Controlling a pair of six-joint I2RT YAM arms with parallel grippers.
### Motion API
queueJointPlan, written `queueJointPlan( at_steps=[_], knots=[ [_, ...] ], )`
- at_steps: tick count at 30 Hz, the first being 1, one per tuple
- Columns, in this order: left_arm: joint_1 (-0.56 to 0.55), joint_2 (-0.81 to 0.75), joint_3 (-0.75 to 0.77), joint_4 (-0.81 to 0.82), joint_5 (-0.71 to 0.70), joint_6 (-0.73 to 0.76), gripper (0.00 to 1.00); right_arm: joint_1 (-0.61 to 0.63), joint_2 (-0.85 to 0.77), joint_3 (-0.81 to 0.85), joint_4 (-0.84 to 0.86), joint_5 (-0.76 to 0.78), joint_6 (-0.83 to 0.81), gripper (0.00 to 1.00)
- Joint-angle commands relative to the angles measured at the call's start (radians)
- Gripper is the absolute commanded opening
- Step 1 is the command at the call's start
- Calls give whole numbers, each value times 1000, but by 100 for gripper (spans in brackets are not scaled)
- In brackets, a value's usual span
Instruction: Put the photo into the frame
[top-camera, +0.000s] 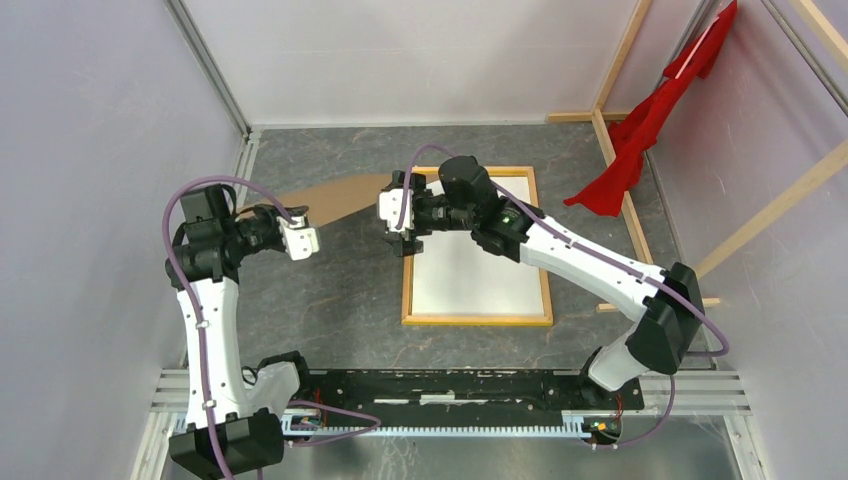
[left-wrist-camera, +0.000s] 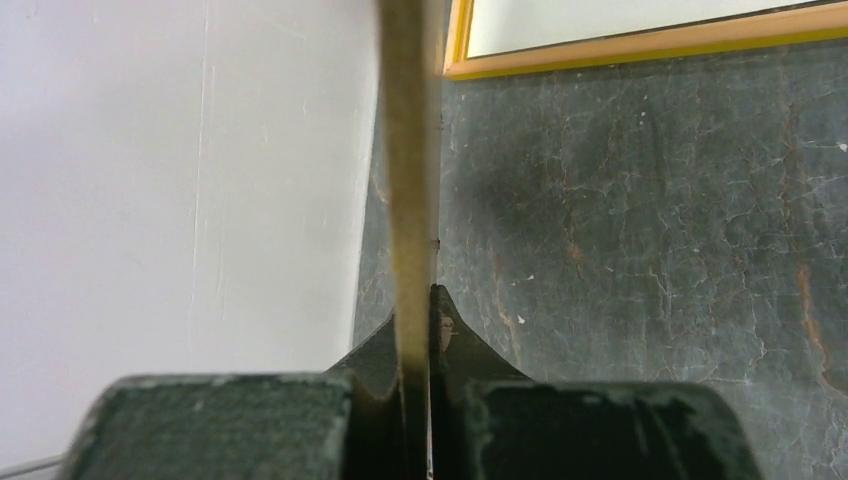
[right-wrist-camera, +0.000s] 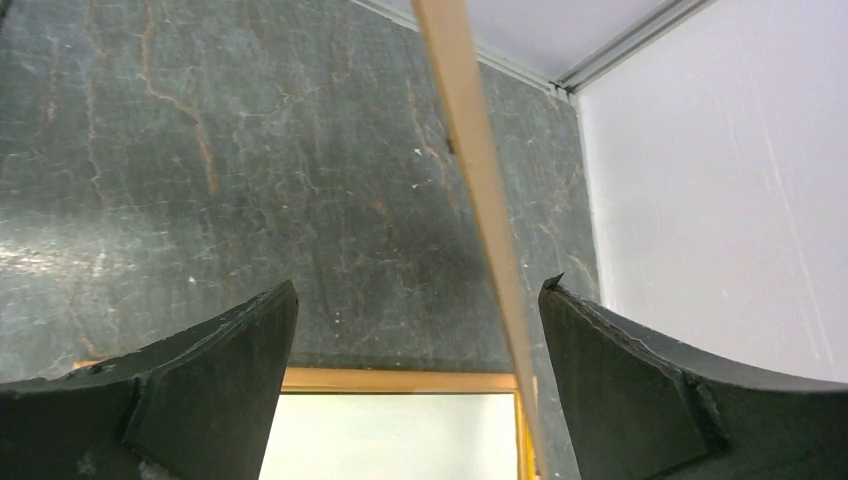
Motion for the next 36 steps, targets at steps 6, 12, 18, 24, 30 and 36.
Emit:
queueJointPlan(
  at_steps=[6, 12, 18, 24, 30, 36],
  knots=[
    [-9, -16, 66, -10, 96, 113, 2, -2, 57, 53, 90, 56, -48, 89],
    [-12, -27, 59, -10, 90, 114, 2, -2, 111, 85, 123, 90, -40, 75],
    [-14, -30, 50, -10, 89, 114, 2, -2, 126, 83, 208, 110, -38, 41],
    [-13, -40, 44, -1, 101, 114, 48, -2, 136, 90, 269, 173, 5, 0],
    [-14, -94, -5, 286, 117, -180, 100, -2, 96, 24, 419, 230, 66, 0],
    [-13, -66, 18, 667, 68, -657, 100, -4, 117, 113, 428, 317, 215, 0]
  ],
)
